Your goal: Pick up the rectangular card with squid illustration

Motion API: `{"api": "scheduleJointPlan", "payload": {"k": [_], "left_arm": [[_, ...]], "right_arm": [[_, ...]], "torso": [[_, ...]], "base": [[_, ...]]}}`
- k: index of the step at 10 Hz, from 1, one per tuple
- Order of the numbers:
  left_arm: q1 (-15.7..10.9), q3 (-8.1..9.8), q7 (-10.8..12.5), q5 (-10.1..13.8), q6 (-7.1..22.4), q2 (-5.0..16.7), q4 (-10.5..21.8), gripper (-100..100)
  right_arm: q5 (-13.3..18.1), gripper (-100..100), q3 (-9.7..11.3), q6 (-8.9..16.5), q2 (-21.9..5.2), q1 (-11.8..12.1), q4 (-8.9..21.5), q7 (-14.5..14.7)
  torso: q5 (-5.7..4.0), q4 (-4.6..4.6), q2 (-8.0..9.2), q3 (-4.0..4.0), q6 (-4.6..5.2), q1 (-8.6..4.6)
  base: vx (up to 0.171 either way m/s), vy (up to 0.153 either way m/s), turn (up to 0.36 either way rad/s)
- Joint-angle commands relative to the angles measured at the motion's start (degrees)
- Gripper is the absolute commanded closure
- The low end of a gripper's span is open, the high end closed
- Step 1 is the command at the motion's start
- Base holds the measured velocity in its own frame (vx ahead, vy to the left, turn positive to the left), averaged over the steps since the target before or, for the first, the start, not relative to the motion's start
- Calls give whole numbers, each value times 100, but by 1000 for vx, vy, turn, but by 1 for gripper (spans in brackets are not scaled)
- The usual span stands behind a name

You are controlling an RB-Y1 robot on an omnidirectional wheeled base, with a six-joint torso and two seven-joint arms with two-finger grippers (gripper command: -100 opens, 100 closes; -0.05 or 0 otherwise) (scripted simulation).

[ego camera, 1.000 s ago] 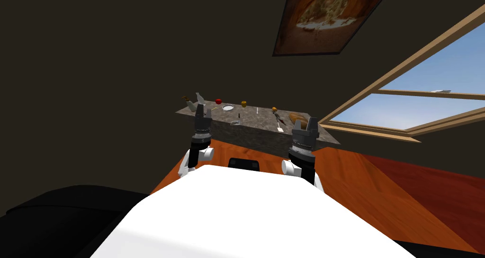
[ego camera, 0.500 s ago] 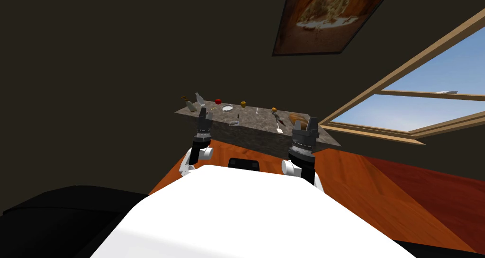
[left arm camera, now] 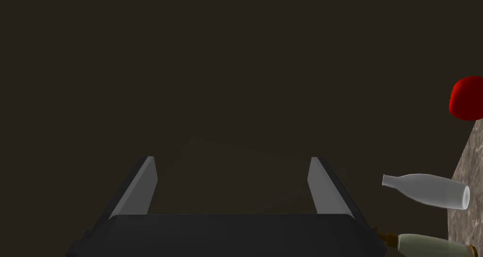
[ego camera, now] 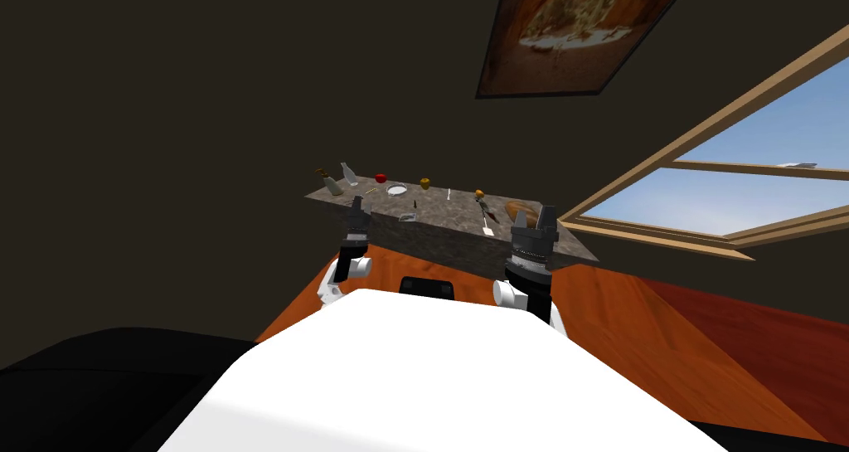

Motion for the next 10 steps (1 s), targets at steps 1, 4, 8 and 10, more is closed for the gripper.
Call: {"api": "scheduleJointPlan", "payload": {"k": [1, 4, 8, 10], "left_arm": [[-104, 120, 120, 104, 131, -12, 286, -100], [-219, 280, 259, 243, 199, -18, 714, -100], [-387, 497, 431, 444, 291, -38, 1384, -100], [-441, 561, 475, 508, 317, -43, 1620, -100]], "right_arm": [[0, 0, 0, 0, 0, 0, 0, 0], [0, 0, 0, 0, 0, 0, 0, 0], [0, 0, 0, 0, 0, 0, 0, 0], [0, 0, 0, 0, 0, 0, 0, 0]], "torso": [[0, 0, 0, 0, 0, 0], [2, 2, 9, 5, 0, 10], [1, 2, 9, 5, 0, 7], [-2, 1, 4, 2, 0, -9]], "base": [[42, -74, 27], [26, -47, 17], [31, -62, 14], [34, -79, 12]]}}
